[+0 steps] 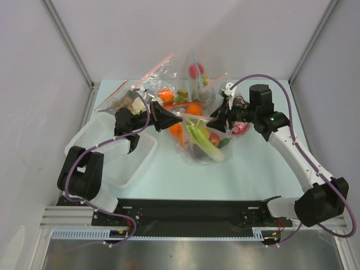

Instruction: Open the zip-top bag and remove the fake food

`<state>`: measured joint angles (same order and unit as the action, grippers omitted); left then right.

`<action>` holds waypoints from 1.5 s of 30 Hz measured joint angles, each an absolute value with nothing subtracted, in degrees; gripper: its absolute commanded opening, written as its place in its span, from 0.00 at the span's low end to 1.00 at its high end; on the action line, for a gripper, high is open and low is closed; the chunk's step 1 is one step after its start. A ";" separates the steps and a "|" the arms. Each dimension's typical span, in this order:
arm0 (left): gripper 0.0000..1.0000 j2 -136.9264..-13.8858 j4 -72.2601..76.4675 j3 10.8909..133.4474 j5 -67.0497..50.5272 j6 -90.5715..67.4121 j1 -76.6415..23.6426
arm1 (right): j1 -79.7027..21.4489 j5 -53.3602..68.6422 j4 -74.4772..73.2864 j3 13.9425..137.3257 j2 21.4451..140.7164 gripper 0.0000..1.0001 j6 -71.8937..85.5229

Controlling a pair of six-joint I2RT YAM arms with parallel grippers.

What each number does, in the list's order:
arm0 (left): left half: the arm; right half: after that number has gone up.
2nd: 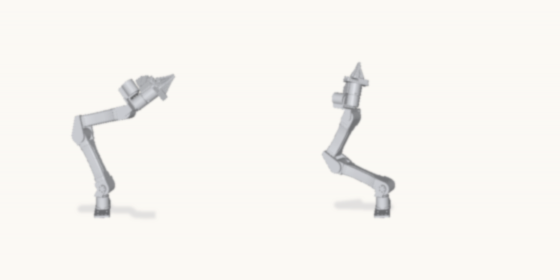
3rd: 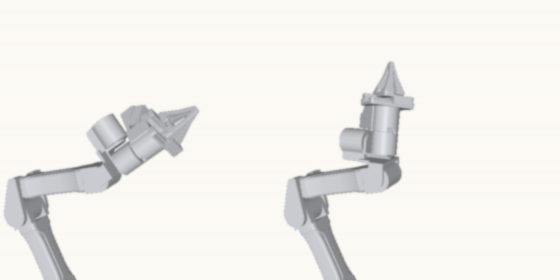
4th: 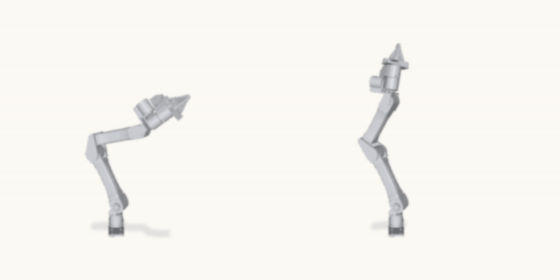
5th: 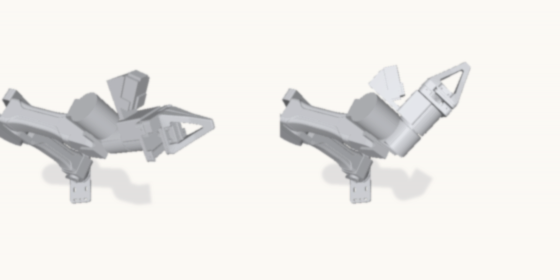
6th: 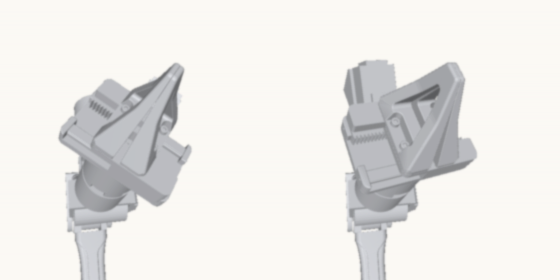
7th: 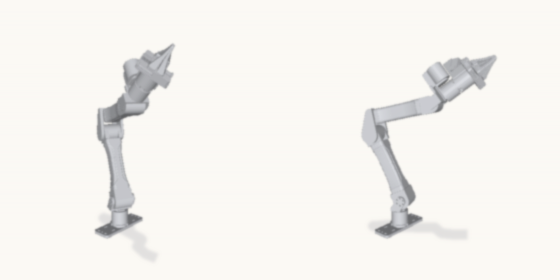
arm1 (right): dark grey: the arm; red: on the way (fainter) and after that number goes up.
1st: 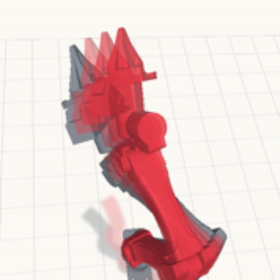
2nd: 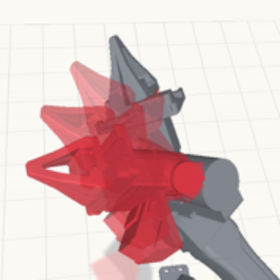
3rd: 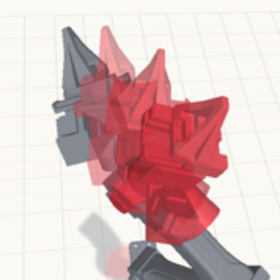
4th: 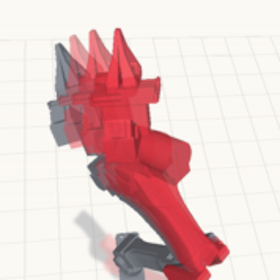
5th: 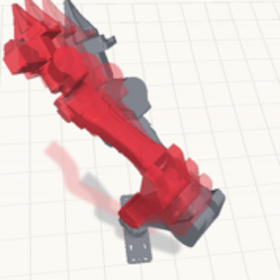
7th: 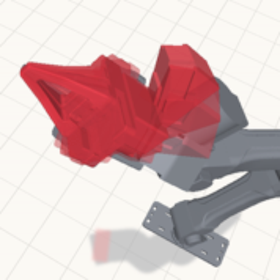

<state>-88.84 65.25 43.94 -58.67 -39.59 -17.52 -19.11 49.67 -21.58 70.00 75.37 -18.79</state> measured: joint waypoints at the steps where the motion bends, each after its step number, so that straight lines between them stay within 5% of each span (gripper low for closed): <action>1: 0.00 -88.79 64.71 44.25 -59.02 -39.38 -17.65 | -19.11 49.50 -21.56 70.00 74.78 0.57 -18.68; 7: 0.00 -86.52 50.96 49.12 -60.45 -31.40 -19.75 | -20.14 49.41 -20.97 72.31 71.99 0.61 -18.55; 17: 0.00 -82.63 32.40 53.95 -61.30 -18.68 -22.72 | -26.70 49.84 -20.84 83.18 78.74 0.53 -21.41; 45: 0.00 -82.28 24.40 55.64 -60.75 -12.91 -23.68 | -30.33 49.08 -28.86 88.66 88.84 0.37 -22.90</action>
<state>-82.28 24.40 55.64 -60.75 -12.91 -23.68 -30.33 49.08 -28.86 88.66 88.84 -22.90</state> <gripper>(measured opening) 0.008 0.382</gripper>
